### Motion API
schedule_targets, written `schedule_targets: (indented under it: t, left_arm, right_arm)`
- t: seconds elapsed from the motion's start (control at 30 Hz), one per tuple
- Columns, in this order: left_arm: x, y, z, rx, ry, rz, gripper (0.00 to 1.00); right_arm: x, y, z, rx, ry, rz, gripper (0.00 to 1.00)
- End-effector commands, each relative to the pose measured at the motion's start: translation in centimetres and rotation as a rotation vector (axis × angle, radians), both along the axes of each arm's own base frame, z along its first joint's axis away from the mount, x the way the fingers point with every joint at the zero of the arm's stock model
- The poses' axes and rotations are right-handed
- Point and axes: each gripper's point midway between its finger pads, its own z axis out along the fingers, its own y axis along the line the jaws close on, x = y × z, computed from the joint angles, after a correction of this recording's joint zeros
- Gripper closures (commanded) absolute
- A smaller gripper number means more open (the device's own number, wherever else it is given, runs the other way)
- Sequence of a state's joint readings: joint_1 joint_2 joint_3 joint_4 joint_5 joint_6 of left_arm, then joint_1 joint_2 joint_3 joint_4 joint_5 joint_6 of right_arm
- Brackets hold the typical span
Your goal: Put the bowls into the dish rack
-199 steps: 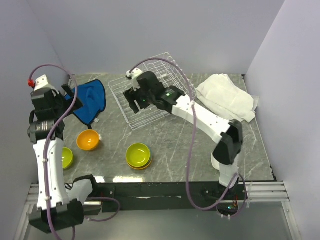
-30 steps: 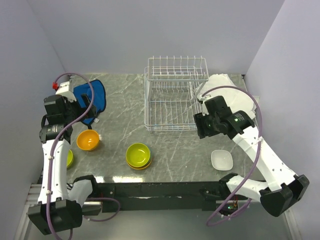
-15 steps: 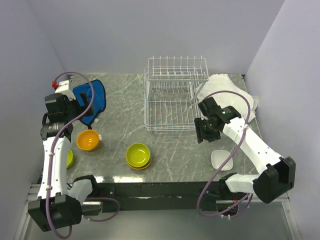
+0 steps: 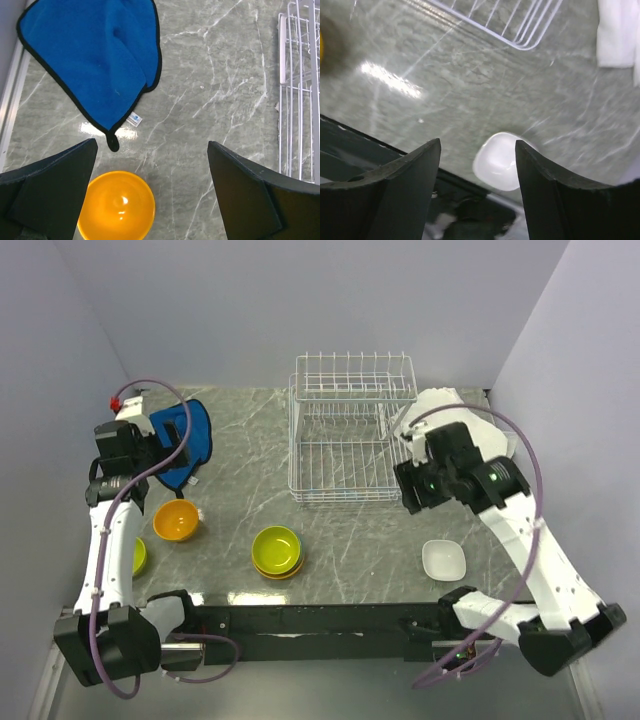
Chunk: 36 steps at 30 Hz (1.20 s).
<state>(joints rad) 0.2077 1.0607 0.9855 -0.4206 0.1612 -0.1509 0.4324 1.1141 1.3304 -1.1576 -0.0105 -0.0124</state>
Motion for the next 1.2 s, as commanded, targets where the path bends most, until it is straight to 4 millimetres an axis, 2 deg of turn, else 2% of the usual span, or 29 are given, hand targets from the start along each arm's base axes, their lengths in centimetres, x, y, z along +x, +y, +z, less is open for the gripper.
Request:
schedule_targets:
  t: [0.0, 0.03, 0.07, 0.1, 0.13, 0.2, 0.23, 0.3, 0.4, 0.53, 0.77, 0.9, 1.17]
  left_arm:
    - [1.8, -0.7, 2.2, 0.001, -0.087, -0.05, 0.01]
    - [2.0, -0.7, 2.4, 0.004, -0.094, -0.053, 0.01]
    - [2.2, -0.9, 2.3, 0.005, -0.092, -0.061, 0.01]
    - [2.3, -0.9, 2.4, 0.011, -0.093, -0.068, 0.01]
    - [2.3, -1.0, 2.4, 0.015, -0.092, -0.074, 0.01]
    - [2.5, -1.1, 2.3, 0.03, -0.09, -0.089, 0.01]
    - [2.5, -1.2, 2.0, 0.033, -0.084, -0.094, 0.01]
    - [2.5, -1.3, 1.6, 0.038, -0.075, -0.099, 0.01]
    - [2.6, -1.6, 0.8, 0.029, -0.057, -0.114, 0.01]
    - [2.7, -2.4, -0.5, 0.014, -0.026, -0.139, 0.02]
    - [2.9, -2.8, -1.3, 0.011, -0.009, -0.139, 0.02]
    - [2.9, -2.7, -1.6, 0.012, 0.0, -0.133, 0.02]
    - [3.2, -2.3, -1.6, 0.027, -0.004, -0.12, 0.02]
  right_arm:
    - [-3.3, -1.8, -0.4, -0.176, -0.195, 0.502, 0.29]
    - [-4.6, -2.3, -2.8, -0.206, -0.171, 0.571, 0.28]
    - [-5.8, -2.7, -2.8, -0.213, -0.238, 0.615, 0.28]
    - [-6.5, -2.9, -3.6, -0.243, -0.259, 0.703, 0.27]
    - [-8.0, -3.6, -5.5, -0.262, -0.243, 0.746, 0.28]
    - [-9.0, -4.3, -7.2, -0.317, -0.265, 0.843, 0.29]
    - [-9.8, -4.8, -8.8, -0.336, -0.274, 0.87, 0.29]
    - [-10.2, -5.1, -10.1, -0.371, -0.293, 0.92, 0.3]
    - [-9.9, -4.6, -11.2, -0.352, -0.295, 0.923, 0.33]
    - [-9.5, -4.7, -13.9, -0.343, -0.101, 0.914, 0.38]
    - [-9.6, -4.3, -15.1, -0.309, 0.01, 0.929, 0.37]
    - [-9.8, -4.5, -15.8, -0.304, 0.133, 0.908, 0.37]
    - [-9.9, -4.4, -16.6, -0.282, 0.287, 0.839, 0.4]
